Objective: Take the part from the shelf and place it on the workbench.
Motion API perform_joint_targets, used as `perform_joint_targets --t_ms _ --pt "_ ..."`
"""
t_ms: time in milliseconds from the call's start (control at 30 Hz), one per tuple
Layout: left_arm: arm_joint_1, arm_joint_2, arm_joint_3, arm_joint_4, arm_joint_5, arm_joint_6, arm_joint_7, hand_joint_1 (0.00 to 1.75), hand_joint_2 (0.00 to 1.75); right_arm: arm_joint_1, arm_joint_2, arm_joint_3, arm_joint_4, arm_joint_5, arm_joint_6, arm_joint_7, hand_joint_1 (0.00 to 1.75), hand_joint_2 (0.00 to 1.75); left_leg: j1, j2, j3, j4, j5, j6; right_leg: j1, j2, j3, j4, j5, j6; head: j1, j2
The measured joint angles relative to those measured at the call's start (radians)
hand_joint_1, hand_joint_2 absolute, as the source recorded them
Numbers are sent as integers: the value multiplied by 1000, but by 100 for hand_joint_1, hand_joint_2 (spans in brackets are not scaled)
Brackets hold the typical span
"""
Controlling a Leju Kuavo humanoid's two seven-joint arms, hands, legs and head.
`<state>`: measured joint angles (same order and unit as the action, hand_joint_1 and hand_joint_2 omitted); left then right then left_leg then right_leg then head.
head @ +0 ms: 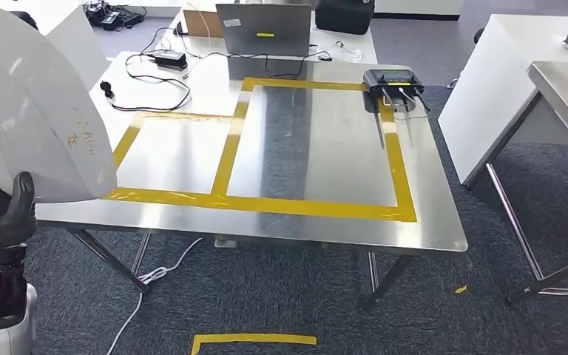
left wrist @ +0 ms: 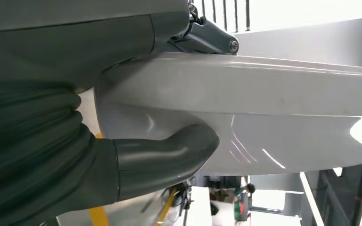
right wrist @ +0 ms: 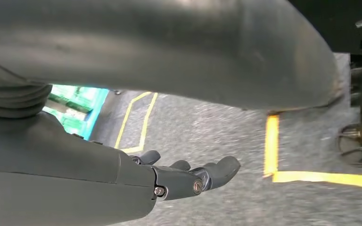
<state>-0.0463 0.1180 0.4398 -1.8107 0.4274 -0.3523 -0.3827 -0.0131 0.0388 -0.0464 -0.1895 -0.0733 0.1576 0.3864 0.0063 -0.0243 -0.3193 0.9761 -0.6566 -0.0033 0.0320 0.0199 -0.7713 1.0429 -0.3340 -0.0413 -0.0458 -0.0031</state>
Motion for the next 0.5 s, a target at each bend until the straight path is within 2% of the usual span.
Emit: perform_joint_targets --t_ms 33,100,133,167,200,233,267,300,333,367,400,433,467,500 --pt "0 2 -6 6 -7 1 9 175 175 -1 -1 0 1 0 1 -2 0 0 0 -3 23 -1 -7 -5 4 5 12 -11 29 -2 -1 0" --pt "-5 14 -16 16 -25 7 29 175 175 -11 0 0 1 0 1 7 0 0 5 -5 30 37 21 -18 7 9 52 -23 13 -10 -2 0" --pt "-12 24 -20 26 -46 16 35 175 175 -17 0 -1 1 0 1 12 0 0 6 -1 12 82 39 -23 4 9 72 -37 5 -18 -2 0" --pt "-24 36 -27 44 -78 31 39 175 175 -22 0 -2 1 0 1 9 0 0 6 3 -17 131 39 -28 -1 9 87 -49 0 -24 -2 0" --pt "-38 50 -37 69 -133 60 40 175 175 -24 0 -2 1 0 1 -4 0 0 7 8 -48 175 13 -31 -6 9 96 -57 -5 -27 -2 0" --pt "-55 64 -49 99 -204 102 38 175 175 -25 0 -3 1 1 1 -21 0 0 9 11 -83 209 -25 -36 -11 9 101 -59 -10 -28 -3 0" --pt "-72 80 -63 133 -291 154 35 175 175 -24 0 -3 1 2 1 -42 0 0 13 12 -118 232 -63 -42 -16 9 102 -58 -15 -26 -3 0" --pt "-89 95 -79 169 -388 215 29 175 175 -22 1 -3 1 4 1 -59 0 0 17 13 -148 243 -84 -49 -20 9 103 -56 -21 -22 -3 0" --pt "-110 109 -97 209 -487 278 24 175 175 -20 2 -3 1 6 1 -68 0 0 22 13 -169 234 -74 -56 -25 9 103 -51 -27 -16 -3 0" --pt "-134 125 -118 255 -583 340 18 175 175 -19 3 -3 1 9 1 -68 0 0 26 14 -180 204 -34 -63 -31 9 104 -44 -34 -9 -3 0" --pt "-162 138 -140 303 -674 396 13 175 175 -19 4 -3 1 12 1 -62 0 0 32 14 -183 155 25 -71 -37 9 104 -35 -41 -1 -3 0" --pt "-192 150 -167 359 -758 447 6 175 175 -19 4 -3 1 15 1 -55 0 0 33 11 -186 114 72 -80 -41 10 104 -26 -47 8 -4 0" --pt "-224 160 -195 419 -829 490 -2 175 175 -21 4 -3 1 18 1 -54 0 0 34 10 -190 78 99 -79 -42 10 101 -18 -50 16 -7 0" --pt "-255 167 -227 479 -888 524 -12 175 175 -22 3 -3 1 21 1 -56 0 0 33 8 -194 61 112 -71 -42 10 97 -13 -52 23 -8 0"
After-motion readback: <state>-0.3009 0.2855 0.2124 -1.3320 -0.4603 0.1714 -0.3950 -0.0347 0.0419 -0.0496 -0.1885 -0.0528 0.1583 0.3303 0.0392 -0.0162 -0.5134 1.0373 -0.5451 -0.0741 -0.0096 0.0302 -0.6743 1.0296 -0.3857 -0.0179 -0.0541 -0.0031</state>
